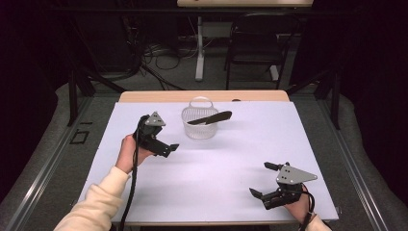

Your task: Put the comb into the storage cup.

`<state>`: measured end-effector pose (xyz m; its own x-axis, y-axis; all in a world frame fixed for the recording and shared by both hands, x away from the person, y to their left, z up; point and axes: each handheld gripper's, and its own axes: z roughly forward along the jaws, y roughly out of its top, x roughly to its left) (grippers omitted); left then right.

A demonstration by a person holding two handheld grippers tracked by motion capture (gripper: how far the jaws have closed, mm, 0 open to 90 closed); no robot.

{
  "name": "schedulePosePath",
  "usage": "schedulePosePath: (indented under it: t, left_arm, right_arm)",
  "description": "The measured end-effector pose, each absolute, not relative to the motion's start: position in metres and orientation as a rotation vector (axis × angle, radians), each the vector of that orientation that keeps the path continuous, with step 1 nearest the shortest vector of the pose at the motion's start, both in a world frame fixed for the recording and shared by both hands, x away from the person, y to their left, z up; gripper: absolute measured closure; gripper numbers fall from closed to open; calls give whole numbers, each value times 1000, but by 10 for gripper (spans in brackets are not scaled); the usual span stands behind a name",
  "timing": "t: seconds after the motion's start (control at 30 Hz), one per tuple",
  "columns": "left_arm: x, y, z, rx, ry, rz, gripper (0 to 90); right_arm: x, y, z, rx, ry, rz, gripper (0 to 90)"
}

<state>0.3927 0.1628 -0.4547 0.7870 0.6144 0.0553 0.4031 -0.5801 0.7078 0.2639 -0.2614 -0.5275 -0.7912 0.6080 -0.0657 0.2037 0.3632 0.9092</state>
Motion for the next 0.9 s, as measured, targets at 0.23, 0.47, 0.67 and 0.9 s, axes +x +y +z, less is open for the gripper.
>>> schedulePosePath:
  t: [0.23,0.47,0.67,0.9]
  left_arm:
    - [380,168,-457,2270,753,385,0]
    - [368,173,-459,2270,752,386,0]
    - [359,174,-462,2267,752,387,0]
    - [349,177,-467,2272,753,373,0]
  right_arm:
    - [264,-261,-528,714,2239,1411,0]
    - [264,-261,-528,711,2241,1409,0]
    - [264,-261,-528,712,2242,1408,0]
    - [264,-261,-528,713,2243,1407,0]
